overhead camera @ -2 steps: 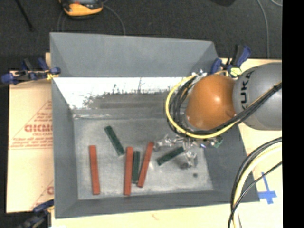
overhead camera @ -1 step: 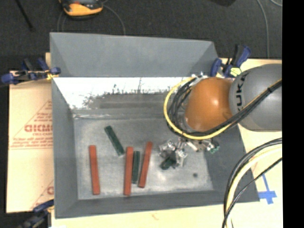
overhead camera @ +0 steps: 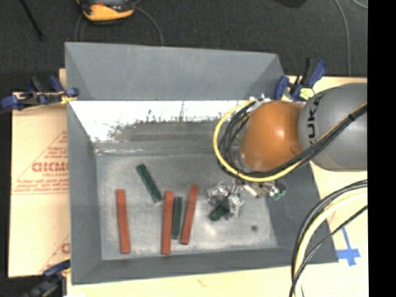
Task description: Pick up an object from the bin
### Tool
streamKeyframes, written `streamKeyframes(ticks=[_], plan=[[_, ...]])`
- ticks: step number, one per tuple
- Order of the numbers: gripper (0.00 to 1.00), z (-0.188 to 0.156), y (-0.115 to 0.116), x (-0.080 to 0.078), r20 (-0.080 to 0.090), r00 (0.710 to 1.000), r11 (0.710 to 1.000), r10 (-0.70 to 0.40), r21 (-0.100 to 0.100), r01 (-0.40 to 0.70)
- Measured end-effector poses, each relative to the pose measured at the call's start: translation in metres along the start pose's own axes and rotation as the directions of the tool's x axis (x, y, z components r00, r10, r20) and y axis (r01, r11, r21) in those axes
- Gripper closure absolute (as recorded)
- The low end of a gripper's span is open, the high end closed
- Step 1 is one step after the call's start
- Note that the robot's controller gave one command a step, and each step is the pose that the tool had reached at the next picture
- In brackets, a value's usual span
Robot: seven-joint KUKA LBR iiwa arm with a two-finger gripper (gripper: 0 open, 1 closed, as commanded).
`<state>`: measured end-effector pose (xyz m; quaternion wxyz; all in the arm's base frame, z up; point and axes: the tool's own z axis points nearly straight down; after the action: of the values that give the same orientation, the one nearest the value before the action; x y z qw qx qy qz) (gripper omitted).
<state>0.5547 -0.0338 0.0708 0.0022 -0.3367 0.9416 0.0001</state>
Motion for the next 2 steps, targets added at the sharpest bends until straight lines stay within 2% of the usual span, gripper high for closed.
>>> streamKeyframes(ticks=[2], plan=[[1.00, -0.017, 0.001, 0.001, -0.006, 1.000, 1.000, 0.001, -0.004, -0.001]])
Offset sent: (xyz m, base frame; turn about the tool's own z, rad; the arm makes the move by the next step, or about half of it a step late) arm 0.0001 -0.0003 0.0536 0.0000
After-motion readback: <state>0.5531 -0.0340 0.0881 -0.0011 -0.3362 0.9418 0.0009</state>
